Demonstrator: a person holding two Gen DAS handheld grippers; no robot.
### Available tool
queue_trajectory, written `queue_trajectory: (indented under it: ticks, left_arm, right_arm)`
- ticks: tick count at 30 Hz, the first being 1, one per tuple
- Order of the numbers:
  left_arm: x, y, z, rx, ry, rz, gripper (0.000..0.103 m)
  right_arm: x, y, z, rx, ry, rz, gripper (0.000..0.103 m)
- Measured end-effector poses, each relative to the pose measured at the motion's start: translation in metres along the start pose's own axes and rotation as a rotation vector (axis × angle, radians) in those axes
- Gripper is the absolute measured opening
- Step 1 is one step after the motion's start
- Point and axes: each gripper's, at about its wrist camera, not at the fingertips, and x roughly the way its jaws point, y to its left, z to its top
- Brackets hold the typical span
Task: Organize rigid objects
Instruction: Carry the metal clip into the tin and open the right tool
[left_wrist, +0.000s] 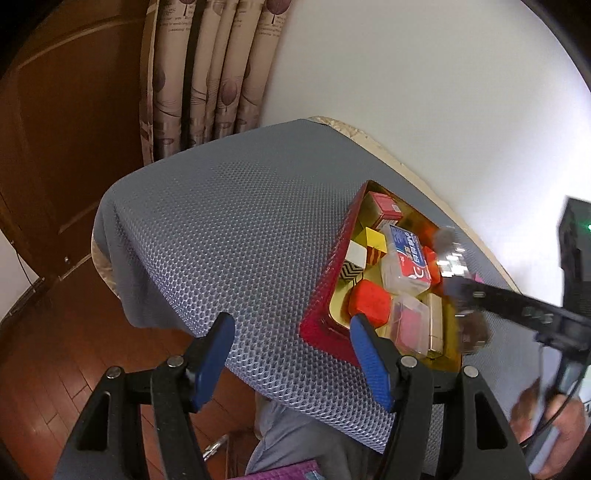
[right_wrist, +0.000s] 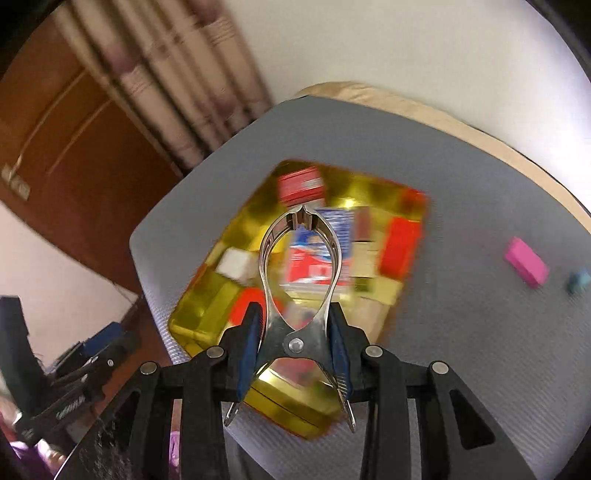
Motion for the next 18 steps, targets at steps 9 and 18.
queue_trajectory:
  ticks: [9,18]
  left_arm:
    - [0.010,-0.001,0.001,0.012,0.020,0.011,0.067]
    - [0.008,-0.011,-0.002,0.060,-0.008,0.030,0.067]
  right_arm:
    - [0.045,0.021,-0.006,-0.088,0.027,-0.090,0.036]
    - [-0.012,-0.014,-0.025,0.051,-0.177,-0.041,0.079]
